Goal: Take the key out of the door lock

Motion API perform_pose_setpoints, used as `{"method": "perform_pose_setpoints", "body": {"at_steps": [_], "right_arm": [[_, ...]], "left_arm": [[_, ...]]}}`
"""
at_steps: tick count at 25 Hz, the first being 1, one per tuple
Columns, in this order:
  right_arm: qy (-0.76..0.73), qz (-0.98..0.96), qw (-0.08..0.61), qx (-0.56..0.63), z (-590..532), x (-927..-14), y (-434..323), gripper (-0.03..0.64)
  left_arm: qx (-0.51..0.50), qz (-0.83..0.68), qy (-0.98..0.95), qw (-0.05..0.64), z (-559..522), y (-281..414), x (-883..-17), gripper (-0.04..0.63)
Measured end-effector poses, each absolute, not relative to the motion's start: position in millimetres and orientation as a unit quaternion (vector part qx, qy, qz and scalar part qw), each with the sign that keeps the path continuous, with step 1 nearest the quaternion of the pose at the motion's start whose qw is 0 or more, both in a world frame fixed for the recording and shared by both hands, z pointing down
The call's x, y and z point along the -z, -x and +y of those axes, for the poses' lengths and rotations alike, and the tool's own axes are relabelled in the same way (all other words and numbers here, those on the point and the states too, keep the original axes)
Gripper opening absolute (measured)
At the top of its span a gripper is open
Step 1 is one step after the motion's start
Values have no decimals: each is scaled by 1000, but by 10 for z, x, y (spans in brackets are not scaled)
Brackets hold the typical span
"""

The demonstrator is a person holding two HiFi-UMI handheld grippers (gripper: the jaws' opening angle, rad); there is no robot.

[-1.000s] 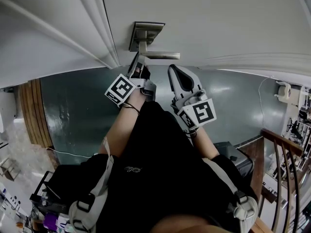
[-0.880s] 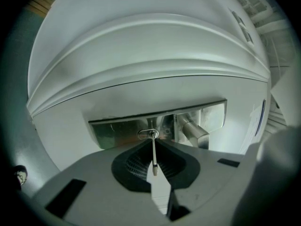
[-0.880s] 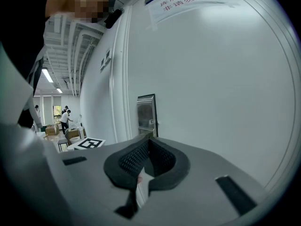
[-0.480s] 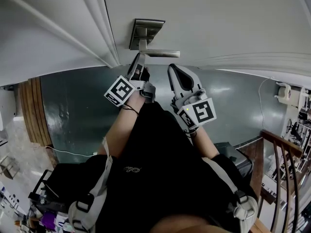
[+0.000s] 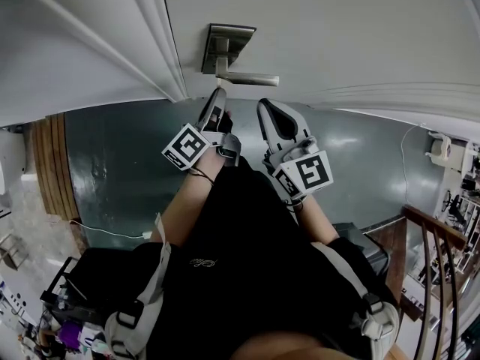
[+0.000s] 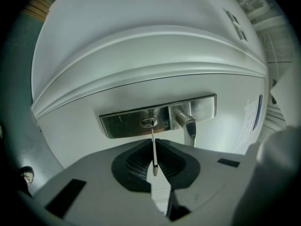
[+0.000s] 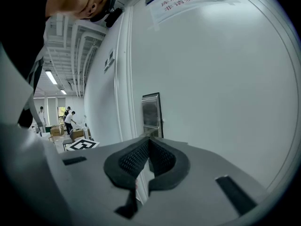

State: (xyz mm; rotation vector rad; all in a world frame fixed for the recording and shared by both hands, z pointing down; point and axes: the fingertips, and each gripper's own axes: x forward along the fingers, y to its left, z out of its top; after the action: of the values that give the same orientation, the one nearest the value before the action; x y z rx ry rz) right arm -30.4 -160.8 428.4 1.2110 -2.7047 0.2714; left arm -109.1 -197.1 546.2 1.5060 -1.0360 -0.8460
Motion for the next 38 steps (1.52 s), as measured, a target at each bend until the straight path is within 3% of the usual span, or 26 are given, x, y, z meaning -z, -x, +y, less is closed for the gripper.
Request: {"method": "perform_pose_setpoints", "body": {"at_steps": [14, 29, 38], "right_arm": [[-385, -915, 80, -93, -1428, -4209, 238, 8], [-341, -931, 82, -100, -1353, -4308, 99, 8], [-320, -936, 101, -102, -1357, -4618, 46, 8]], "left_arm": [[337, -453, -648, 511, -1507, 1105, -5221, 37], [237, -555, -705, 373, -1228, 1122, -4854, 37], [127, -610, -725, 295, -1083, 1039, -4855, 37]]}}
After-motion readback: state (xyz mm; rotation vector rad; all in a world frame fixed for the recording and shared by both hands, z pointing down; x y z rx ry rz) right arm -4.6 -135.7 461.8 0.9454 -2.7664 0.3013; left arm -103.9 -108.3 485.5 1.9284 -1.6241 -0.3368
